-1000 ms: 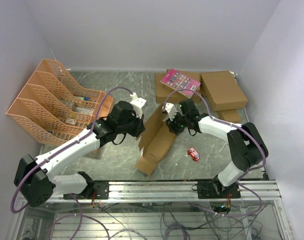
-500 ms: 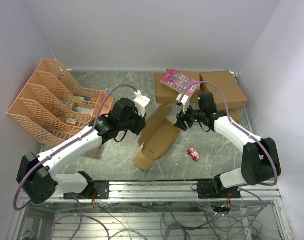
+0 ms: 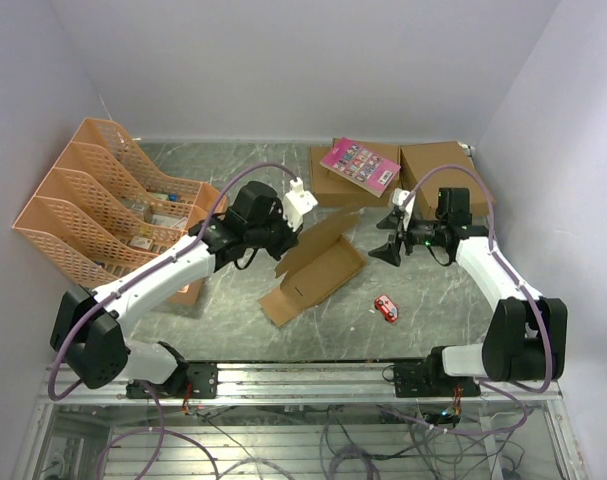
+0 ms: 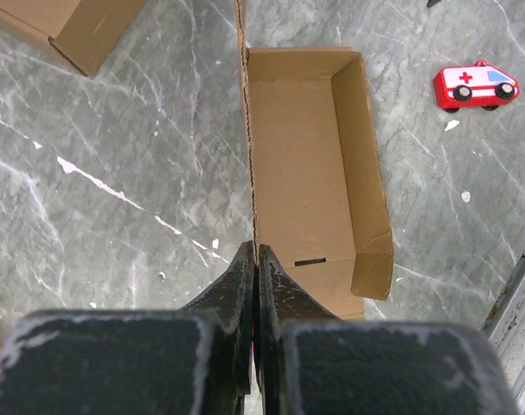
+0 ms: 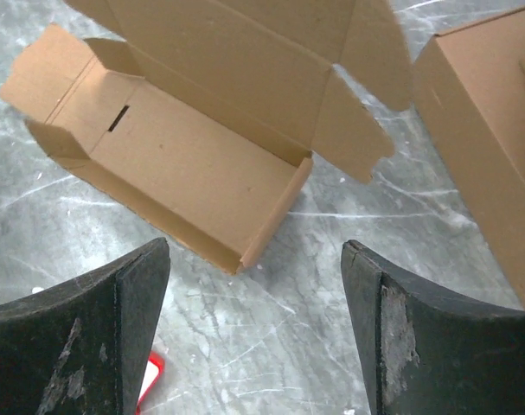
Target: Fold the paper box
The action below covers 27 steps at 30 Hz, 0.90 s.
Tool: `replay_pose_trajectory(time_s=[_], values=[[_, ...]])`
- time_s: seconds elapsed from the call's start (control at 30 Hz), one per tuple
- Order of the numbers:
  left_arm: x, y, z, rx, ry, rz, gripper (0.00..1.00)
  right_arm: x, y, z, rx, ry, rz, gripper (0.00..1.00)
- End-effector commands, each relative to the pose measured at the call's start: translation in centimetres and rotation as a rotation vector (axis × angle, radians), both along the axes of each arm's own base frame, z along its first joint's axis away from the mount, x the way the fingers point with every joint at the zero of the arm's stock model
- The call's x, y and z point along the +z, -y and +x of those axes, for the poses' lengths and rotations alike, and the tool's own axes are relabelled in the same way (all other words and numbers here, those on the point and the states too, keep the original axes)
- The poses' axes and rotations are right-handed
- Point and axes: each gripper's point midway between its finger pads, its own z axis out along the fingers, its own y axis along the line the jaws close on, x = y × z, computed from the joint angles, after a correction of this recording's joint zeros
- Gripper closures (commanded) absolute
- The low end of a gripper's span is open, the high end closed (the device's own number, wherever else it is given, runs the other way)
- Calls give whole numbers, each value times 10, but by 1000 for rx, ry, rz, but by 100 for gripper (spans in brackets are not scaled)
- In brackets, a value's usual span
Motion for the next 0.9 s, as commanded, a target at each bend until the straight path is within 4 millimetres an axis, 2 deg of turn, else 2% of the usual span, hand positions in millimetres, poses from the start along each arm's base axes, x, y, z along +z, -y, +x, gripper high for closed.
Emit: replay_pose_trajectory(time_s=[0.0,0.1,0.17,0.3,0.33,0.47,0.53,0.6,0.77,0.87], values=[[24,10,9,-81,67,-28,93,-17,-3,-21,165,0,-17,22],[20,11,10,-88,38,-25,93,-44,1,-45,328,105,-95,25],[16,12,10,-93,4,-23,93,-61,6,-58,411,163,-153,30],[2,10,9,-97,-74,3,93,-72,16,-59,448,148,-236,53],[0,10,9,-102,-84,4,93,-75,17,-60,460,154,-249,61],[-2,14,9,-127,-95,-5,93,-92,12,-71,561,184,-318,91],[-2,17,9,-145,-98,-14,93,-102,8,-67,573,190,-381,100],[-4,19,9,-161,-108,-19,93,-109,2,-58,569,211,-435,100],[-14,23,2,-213,-167,-17,93,-123,-8,-51,597,215,-522,100],[-18,25,-3,-247,-194,-22,93,-126,-12,-33,543,244,-579,100]])
